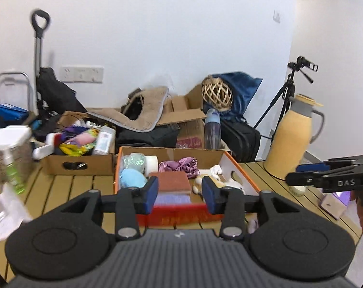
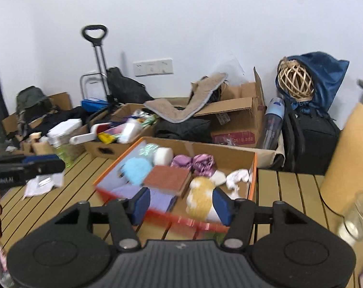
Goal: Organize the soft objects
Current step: 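Move both tools back over the table toward the blue tissue pack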
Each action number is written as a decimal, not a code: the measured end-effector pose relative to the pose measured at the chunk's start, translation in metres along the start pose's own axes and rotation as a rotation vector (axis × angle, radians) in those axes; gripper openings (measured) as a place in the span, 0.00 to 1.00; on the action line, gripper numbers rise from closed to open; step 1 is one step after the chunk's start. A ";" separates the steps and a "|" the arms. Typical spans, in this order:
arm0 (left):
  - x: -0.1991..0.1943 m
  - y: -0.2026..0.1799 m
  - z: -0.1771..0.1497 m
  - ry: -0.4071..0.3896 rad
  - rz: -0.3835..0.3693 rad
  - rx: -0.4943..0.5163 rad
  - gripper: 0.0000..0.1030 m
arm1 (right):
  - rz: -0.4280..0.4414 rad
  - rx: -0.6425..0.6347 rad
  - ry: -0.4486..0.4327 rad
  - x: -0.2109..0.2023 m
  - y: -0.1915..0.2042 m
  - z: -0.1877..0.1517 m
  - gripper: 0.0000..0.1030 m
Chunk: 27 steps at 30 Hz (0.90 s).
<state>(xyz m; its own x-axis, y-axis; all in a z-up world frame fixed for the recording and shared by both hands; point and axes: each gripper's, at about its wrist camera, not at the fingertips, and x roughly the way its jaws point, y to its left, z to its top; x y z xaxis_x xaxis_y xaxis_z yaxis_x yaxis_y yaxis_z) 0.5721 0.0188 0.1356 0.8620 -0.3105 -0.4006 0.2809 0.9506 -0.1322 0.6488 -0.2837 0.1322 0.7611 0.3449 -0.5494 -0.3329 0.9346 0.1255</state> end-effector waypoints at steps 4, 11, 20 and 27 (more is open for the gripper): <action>-0.064 -0.023 -0.050 -0.100 0.067 0.053 0.63 | 0.013 -0.017 -0.081 -0.064 0.022 -0.049 0.62; -0.152 -0.061 -0.145 -0.175 0.129 0.075 0.85 | -0.022 -0.085 -0.192 -0.150 0.061 -0.164 0.75; -0.215 -0.077 -0.207 -0.136 0.103 0.080 0.95 | 0.031 0.047 -0.162 -0.212 0.087 -0.285 0.84; -0.214 -0.079 -0.206 -0.136 0.090 0.073 0.96 | 0.007 0.063 -0.126 -0.217 0.093 -0.307 0.84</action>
<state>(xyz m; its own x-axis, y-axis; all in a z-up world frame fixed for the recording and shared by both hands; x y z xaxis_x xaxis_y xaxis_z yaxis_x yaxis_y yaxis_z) 0.2786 0.0097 0.0445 0.9329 -0.2261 -0.2805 0.2261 0.9736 -0.0328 0.2813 -0.2987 0.0093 0.8241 0.3558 -0.4407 -0.3057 0.9344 0.1829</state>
